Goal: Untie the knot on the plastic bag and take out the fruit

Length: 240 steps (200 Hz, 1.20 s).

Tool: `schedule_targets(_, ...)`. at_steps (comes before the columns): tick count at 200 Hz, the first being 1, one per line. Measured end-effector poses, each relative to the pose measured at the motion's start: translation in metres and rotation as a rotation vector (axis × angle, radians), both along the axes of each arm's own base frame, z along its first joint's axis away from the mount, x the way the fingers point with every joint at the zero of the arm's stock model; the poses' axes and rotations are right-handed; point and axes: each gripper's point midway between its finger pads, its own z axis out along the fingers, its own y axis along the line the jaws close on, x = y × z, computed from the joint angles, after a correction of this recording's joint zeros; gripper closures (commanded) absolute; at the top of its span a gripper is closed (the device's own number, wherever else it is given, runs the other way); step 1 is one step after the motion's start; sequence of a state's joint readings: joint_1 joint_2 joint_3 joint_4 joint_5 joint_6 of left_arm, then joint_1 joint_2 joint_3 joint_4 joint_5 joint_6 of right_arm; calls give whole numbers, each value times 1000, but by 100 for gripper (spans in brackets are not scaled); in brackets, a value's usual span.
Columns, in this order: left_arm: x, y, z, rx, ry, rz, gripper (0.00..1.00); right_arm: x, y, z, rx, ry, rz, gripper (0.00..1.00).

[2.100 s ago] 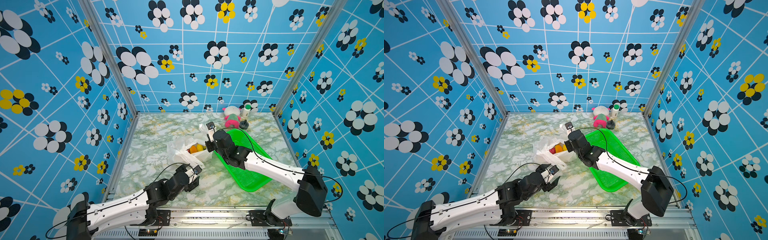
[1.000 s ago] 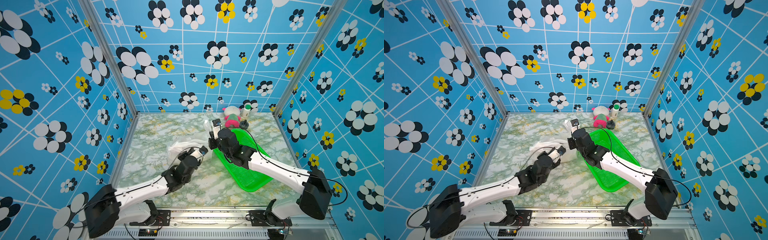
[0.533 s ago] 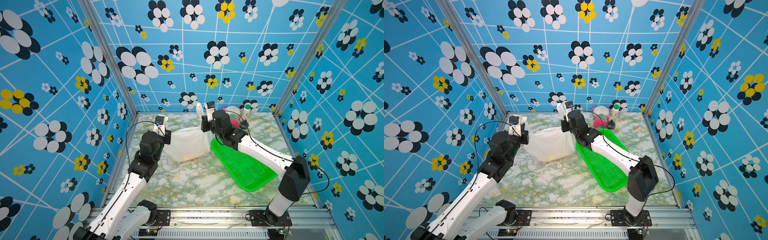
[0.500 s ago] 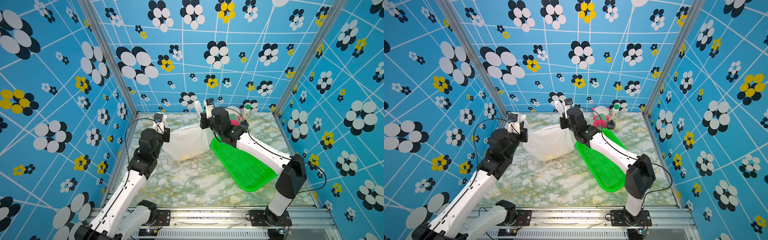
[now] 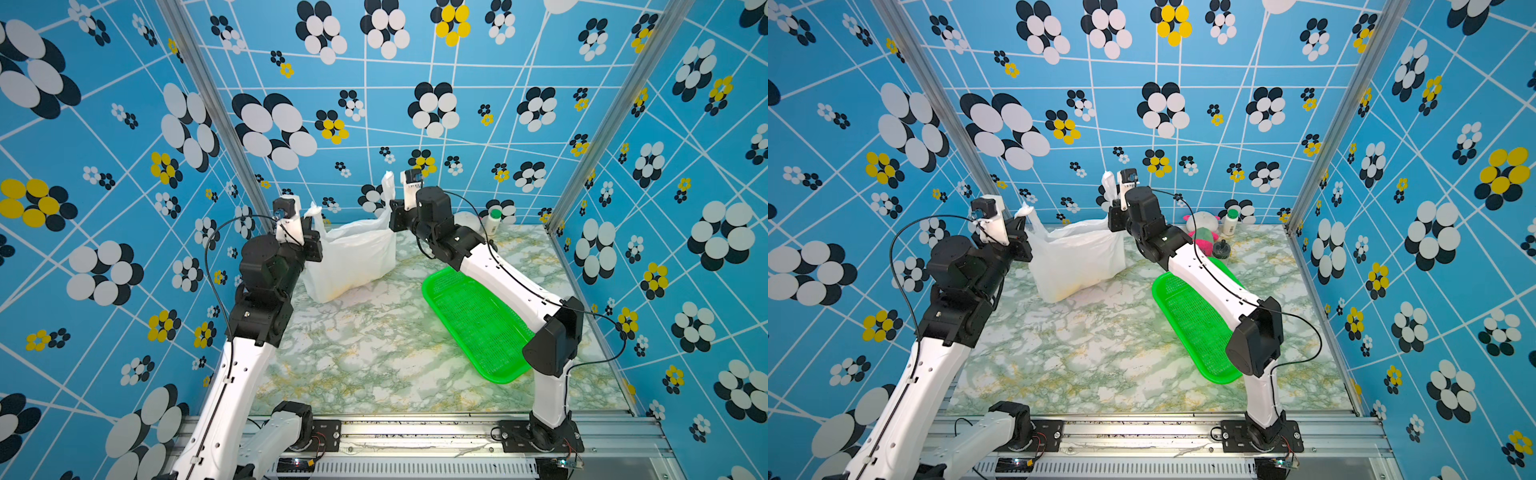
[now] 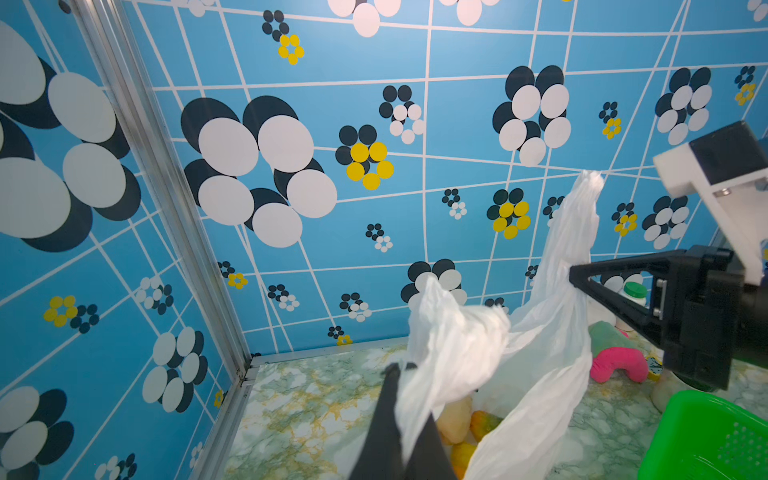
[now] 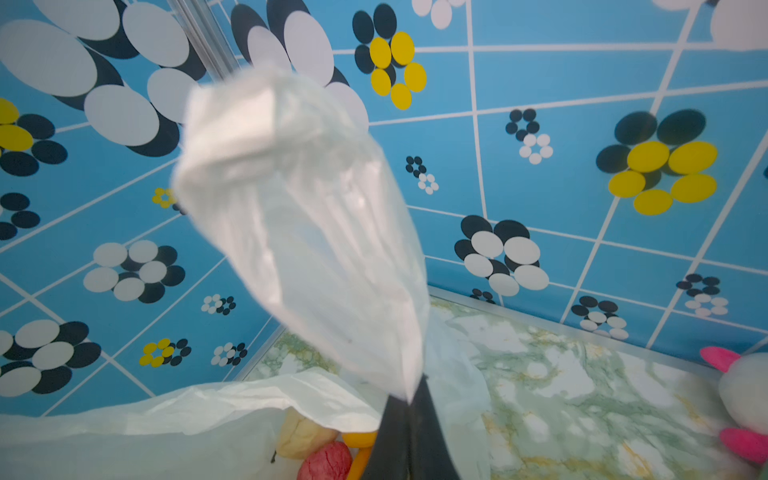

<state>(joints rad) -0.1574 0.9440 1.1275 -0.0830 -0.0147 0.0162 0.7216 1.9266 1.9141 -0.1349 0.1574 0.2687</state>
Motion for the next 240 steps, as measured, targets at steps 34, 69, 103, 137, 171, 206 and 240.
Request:
schedule_targets(34, -36, -4, -84, -65, 106, -28, 100, -38, -18, -103, -30, 174, 5, 100)
schedule_targets(69, -92, -5, -145, -137, 153, -58, 100, -80, -47, -198, -39, 363, -23, 100)
schedule_targets(103, -121, -3, -139, -197, 116, -78, 41, -122, -39, -192, -38, 359, 16, 54)
schedule_targets(137, -130, 11, -155, -191, 171, -9, 1, -158, -38, -150, 18, 282, 51, 25)
schedule_targets(171, -152, 32, -102, -250, 88, 63, 1, -178, -61, -128, 27, 248, -1, 18)
schedule_targets(206, -174, 38, -14, -364, -25, 35, 1, -227, -63, -101, 119, 207, 50, 16)
schedule_targets(240, -162, -4, 9, -359, 2, -175, 1, -278, -27, -114, 119, 174, 190, 22)
